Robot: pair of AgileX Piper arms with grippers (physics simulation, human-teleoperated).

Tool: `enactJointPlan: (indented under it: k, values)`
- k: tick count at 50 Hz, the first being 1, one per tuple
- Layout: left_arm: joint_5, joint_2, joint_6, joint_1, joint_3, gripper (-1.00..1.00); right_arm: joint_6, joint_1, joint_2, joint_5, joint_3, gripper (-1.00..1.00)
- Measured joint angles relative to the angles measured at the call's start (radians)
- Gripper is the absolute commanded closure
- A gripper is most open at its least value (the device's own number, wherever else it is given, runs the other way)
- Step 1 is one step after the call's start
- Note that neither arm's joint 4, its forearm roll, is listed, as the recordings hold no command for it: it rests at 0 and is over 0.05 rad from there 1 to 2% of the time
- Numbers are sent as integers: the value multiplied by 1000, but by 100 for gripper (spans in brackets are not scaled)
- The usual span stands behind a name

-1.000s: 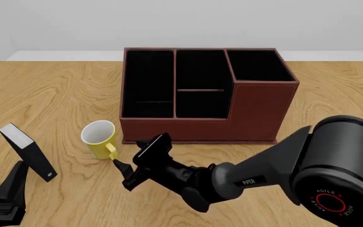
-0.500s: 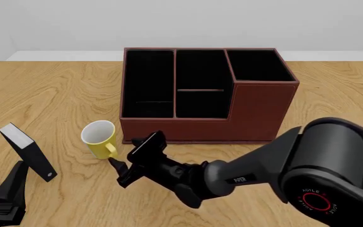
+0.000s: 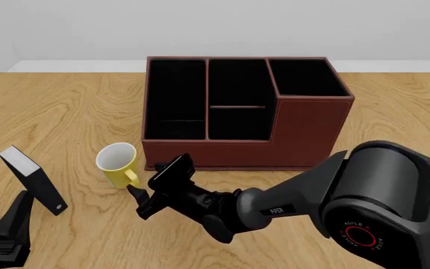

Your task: Pick up the yellow and white mug and place it to the right of the caddy.

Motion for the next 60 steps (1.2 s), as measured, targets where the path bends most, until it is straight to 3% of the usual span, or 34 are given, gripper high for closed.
enactJointPlan:
  k: [60]
  values:
    - [0, 0, 0, 0, 0, -100, 0, 15, 93, 36, -101, -100]
